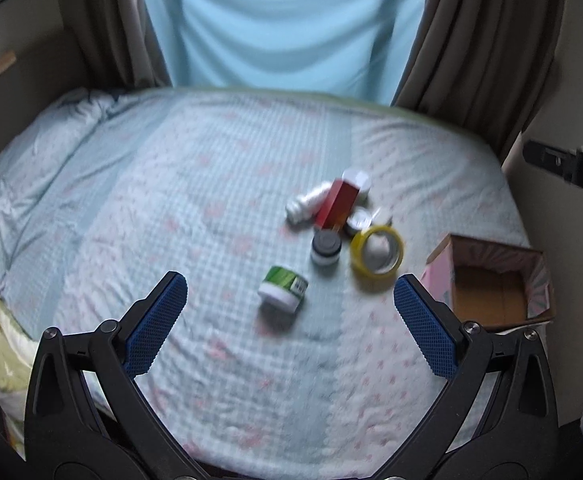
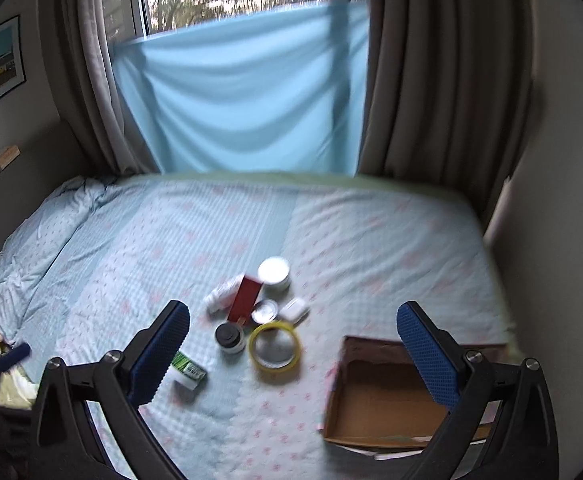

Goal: Organize rigid objects
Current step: 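Grasp the green-labelled white jar with the left tool while the right tool grasps the red MARUBI box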

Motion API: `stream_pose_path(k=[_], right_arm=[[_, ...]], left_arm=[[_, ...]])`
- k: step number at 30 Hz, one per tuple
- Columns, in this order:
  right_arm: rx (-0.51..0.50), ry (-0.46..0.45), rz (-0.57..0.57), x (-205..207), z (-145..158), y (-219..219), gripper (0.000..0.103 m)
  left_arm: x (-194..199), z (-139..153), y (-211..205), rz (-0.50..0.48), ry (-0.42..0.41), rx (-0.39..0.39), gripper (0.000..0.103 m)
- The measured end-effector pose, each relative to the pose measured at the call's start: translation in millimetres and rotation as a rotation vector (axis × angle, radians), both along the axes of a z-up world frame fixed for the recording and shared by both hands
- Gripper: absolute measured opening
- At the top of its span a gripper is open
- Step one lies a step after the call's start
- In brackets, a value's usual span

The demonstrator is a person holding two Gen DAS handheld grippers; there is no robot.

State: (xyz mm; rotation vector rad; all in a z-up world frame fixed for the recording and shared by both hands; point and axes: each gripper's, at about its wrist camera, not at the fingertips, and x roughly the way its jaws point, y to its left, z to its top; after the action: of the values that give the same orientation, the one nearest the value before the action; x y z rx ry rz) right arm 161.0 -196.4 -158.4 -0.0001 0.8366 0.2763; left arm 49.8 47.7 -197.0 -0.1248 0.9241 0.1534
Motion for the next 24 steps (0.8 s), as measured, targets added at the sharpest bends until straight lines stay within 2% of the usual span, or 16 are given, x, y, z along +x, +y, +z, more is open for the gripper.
stream_pose_path(k=[7, 11, 16, 19, 21, 24], right_arm=[[0.033, 0.143, 0.045, 58, -72, 36, 0.103], [0.05, 0.22, 0.056, 97, -119, 58, 0.103], [0.04, 0.263, 0.061, 138, -169, 83, 0.103], [0.043, 0.293, 0.046, 161, -199, 99, 0.102], [0.053, 0.316, 0.037, 172, -217, 107, 0.097], [0.064, 0.331, 0.012, 183, -237, 115, 0.095]], left_arm=[[51, -94, 15, -0.056, 0.155, 0.004, 0.102], [78, -136, 22, -0.09, 0.203, 0.01, 0.102], [109, -192, 28, -0.136, 0.268, -0.003, 0.102], [121, -218, 25, -0.17, 0.304, 0.007, 0.102], [127, -229, 23, -0.192, 0.318, 0.013, 0.102], [136, -245, 21, -0.232, 0.334, 0.025, 0.102]])
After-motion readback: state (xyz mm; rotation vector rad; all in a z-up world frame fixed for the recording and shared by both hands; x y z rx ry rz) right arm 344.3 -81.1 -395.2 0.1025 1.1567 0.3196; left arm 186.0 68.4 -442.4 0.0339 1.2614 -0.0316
